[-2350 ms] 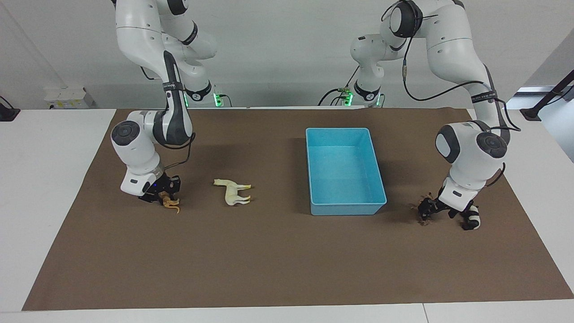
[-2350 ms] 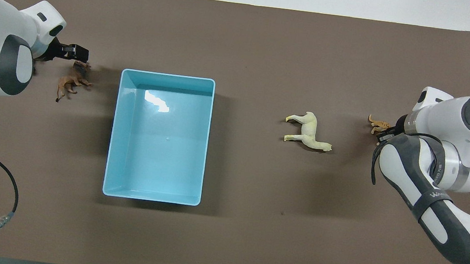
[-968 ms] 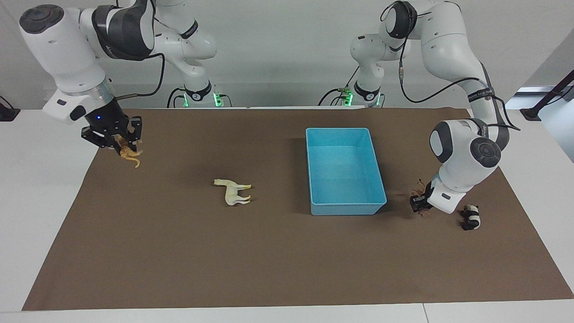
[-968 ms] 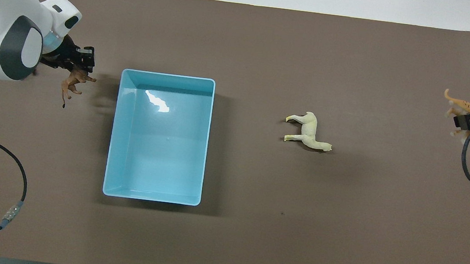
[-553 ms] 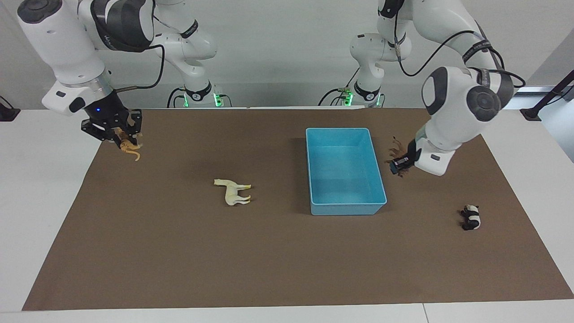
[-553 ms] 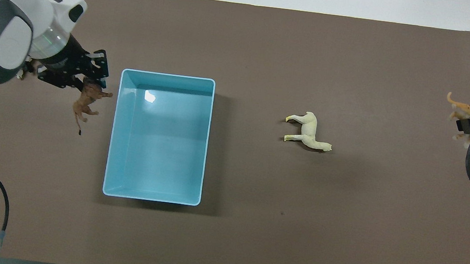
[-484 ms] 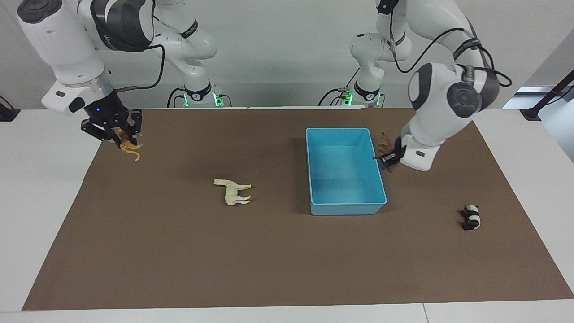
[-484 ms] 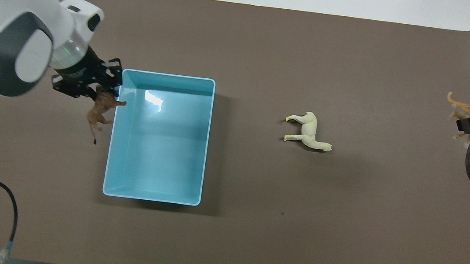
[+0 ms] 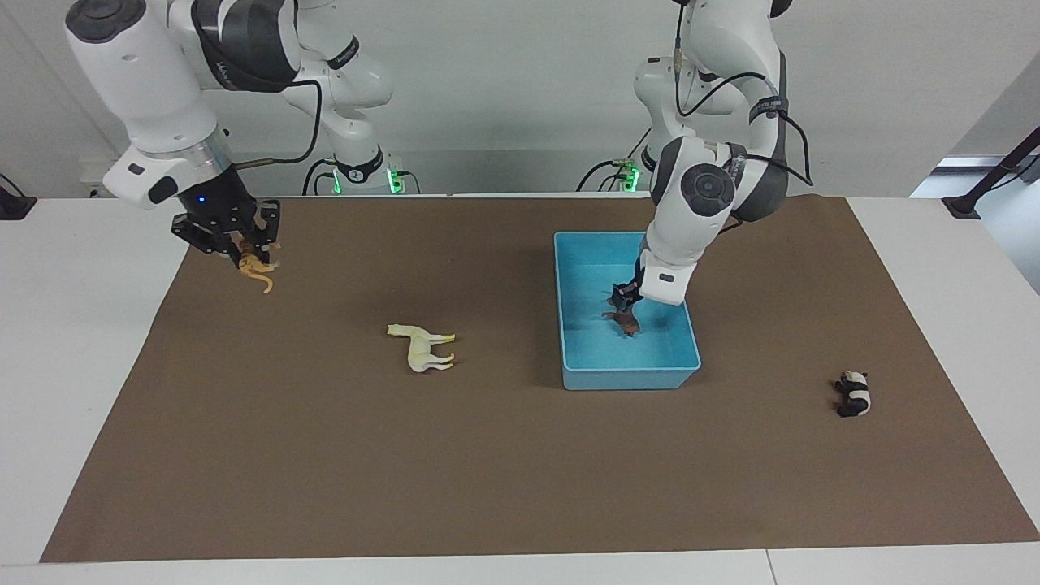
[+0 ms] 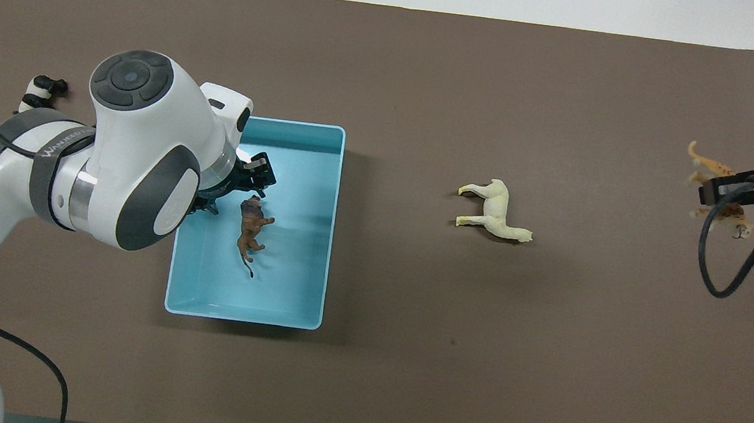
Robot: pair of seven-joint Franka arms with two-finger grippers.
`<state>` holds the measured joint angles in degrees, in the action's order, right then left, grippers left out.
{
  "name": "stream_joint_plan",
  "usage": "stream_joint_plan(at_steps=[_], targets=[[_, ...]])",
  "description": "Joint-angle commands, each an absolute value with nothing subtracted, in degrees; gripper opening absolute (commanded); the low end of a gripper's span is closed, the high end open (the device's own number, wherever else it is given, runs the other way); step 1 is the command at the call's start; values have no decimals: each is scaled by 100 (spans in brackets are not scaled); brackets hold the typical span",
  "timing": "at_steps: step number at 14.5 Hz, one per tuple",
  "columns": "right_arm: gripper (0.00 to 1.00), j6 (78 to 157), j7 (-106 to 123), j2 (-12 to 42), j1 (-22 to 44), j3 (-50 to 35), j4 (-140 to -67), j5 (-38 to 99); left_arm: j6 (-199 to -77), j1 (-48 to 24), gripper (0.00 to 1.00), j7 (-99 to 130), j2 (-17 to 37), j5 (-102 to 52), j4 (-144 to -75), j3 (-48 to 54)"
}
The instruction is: Put all toys into storage box
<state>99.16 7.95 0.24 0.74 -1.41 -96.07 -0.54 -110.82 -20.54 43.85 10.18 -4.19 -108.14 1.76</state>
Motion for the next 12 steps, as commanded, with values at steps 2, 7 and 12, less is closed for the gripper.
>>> stream_joint_plan(at_steps=[2,7,12], targets=[[0,9879,-646,-79,53,-956,-9502,-44,-11267,-1934,100,4298,808,-457,-10960,141],[0,10326,-2661,-9,62,-2266,-9352,-35,-11680,-767,100,1563,1002,-238,-10600,123],[0,11274,-4276,753,1341,-2426,-9256,-95,-12304,-53,100,-673,1764,366,-9820,123]])
